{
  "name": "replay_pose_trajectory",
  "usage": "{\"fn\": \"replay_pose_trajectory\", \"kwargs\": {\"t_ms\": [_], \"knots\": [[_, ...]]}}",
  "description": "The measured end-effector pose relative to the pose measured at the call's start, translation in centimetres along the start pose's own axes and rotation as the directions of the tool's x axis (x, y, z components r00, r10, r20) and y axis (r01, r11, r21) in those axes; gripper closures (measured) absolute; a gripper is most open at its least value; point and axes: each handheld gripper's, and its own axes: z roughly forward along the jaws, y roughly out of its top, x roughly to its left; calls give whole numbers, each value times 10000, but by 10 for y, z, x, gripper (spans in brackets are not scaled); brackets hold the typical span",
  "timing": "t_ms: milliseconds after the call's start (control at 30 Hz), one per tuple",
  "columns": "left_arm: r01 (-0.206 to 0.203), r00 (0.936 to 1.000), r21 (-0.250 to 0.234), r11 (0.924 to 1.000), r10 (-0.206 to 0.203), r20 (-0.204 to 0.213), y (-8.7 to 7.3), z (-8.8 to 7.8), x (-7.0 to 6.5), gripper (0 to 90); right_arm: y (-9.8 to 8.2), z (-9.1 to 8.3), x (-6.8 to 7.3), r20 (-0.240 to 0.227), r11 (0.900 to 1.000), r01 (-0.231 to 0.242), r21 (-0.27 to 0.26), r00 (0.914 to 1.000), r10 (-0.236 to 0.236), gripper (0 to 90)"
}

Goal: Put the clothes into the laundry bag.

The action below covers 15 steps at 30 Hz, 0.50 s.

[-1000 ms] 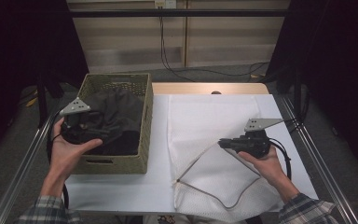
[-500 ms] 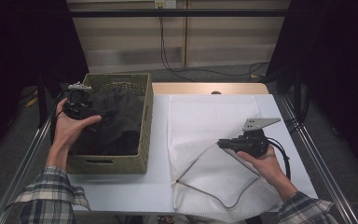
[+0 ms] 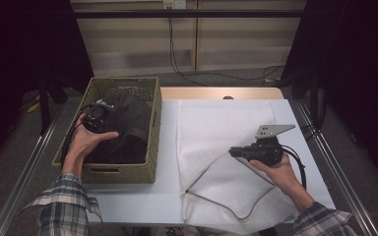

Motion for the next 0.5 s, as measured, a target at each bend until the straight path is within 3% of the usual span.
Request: {"fn": "replay_pose_trajectory", "kwargs": {"t_ms": [133, 200, 267, 367, 400, 467, 500], "knots": [[216, 9996, -246, 9995, -220, -178, -4, 4, 9, 0, -1, 0, 0, 3, 10000, -38, 25, 10000, 38, 896], [497, 9975, -228, 9985, -508, -487, -5, 5, 12, 0, -1, 1, 0, -19, 10000, -27, 54, 10000, 27, 896], [666, 9967, -179, 9976, -674, -451, -6, 7, 14, 0, -1, 0, 0, 37, 10000, -55, 72, 10000, 54, 896], [571, 9983, -127, 9983, -572, -87, -10, 14, 15, 0, -2, 0, 0, 17, 10000, -43, 47, 10000, 43, 896], [713, 9974, -102, 9974, -712, 74, -11, 16, 15, 0, -2, -1, 0, 32, 10000, -39, 64, 10000, 39, 896], [596, 9965, 120, 9981, -602, 581, -12, 20, 14, 0, -2, 0, 1, 49, 10000, -23, 75, 10000, 23, 896], [797, 9945, 146, 9967, -805, 671, -13, 21, 13, 0, -2, 0, 1, 40, 9999, 18, 100, 10000, -18, 896]]}}
